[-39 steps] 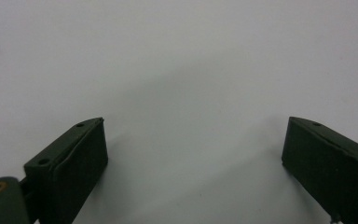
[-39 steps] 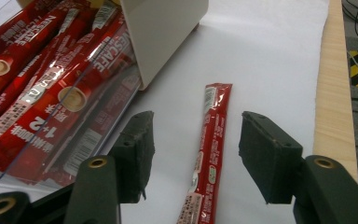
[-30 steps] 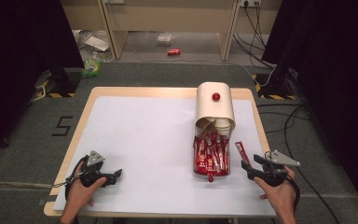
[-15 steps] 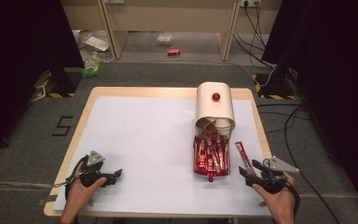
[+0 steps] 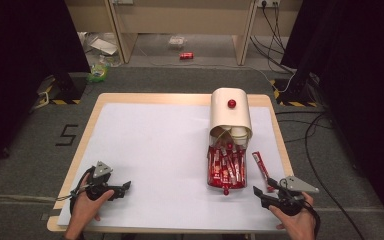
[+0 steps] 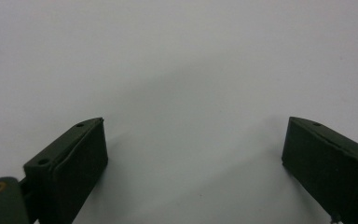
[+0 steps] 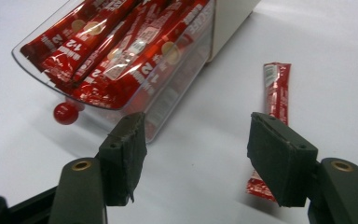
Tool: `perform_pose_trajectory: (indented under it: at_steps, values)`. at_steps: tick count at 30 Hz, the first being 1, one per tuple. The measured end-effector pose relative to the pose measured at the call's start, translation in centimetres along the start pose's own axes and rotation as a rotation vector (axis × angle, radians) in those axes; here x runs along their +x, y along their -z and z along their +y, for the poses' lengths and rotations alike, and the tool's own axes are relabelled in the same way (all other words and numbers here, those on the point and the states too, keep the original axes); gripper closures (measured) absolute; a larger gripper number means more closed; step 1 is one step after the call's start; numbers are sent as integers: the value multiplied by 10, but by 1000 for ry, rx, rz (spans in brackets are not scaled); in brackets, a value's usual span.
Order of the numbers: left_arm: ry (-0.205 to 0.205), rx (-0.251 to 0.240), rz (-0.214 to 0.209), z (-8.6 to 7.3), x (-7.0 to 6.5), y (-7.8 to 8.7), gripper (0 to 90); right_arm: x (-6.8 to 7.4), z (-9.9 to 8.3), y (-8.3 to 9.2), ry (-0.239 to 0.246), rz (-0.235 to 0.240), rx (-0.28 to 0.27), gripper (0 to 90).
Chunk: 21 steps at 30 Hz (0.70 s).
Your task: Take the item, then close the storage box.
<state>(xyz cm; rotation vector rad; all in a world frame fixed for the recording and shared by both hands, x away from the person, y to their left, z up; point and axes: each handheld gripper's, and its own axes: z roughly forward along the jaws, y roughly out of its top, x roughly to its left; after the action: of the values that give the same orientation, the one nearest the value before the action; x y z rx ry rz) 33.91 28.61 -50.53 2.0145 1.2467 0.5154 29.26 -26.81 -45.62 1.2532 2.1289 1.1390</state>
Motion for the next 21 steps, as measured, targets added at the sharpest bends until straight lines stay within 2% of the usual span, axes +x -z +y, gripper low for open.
perform_pose_trajectory:
  at_steps: [21]
  values:
    - [0,-1,1,0,0,0,59,20,-1,-12,51,46,17,360]
